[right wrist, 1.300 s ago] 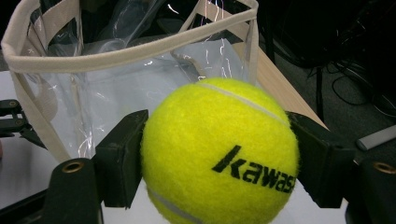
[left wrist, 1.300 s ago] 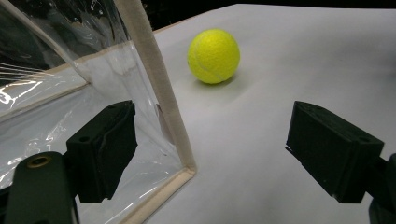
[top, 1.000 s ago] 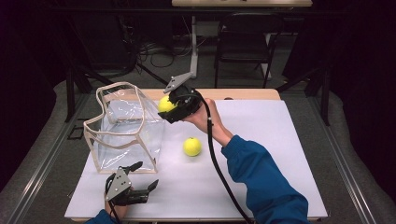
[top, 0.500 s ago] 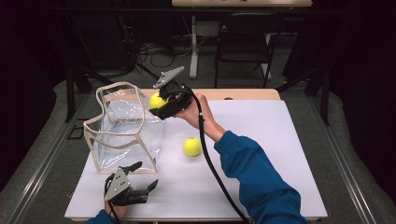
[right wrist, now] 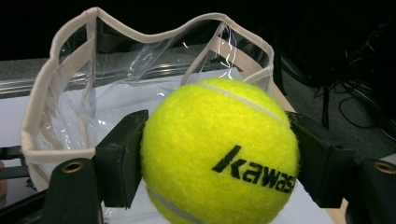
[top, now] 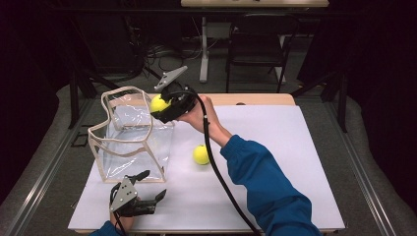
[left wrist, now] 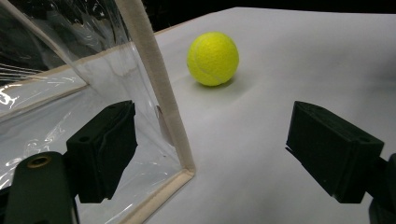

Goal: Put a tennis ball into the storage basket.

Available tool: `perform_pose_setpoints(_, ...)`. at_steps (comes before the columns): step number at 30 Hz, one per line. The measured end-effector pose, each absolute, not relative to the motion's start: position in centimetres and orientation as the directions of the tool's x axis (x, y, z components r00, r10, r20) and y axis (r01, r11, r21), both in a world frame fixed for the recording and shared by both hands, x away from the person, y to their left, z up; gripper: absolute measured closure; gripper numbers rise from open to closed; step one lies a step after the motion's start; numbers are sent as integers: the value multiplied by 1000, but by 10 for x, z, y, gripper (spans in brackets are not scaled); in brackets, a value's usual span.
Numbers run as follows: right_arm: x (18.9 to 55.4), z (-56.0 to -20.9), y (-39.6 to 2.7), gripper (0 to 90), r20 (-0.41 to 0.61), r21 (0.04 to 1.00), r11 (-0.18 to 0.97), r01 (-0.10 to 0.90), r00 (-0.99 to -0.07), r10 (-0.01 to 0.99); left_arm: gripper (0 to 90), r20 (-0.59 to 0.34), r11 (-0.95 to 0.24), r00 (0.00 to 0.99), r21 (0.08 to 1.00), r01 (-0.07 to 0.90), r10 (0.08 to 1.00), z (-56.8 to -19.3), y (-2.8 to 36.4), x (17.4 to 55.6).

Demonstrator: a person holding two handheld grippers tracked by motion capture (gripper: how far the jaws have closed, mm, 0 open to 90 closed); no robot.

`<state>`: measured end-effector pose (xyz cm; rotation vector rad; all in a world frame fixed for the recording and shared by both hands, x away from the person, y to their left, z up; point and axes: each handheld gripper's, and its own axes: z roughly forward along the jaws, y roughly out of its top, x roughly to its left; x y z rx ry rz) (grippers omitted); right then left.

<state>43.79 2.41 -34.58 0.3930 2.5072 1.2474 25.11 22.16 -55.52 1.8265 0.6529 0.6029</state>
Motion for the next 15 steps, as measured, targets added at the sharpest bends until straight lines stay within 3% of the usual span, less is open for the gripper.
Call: perform_pose_setpoints(15, 438, -339, 31, 261, -156, 814, 574, 91, -917, 367, 157, 95, -298, 725, 942, 156, 682, -556, 222, 252)
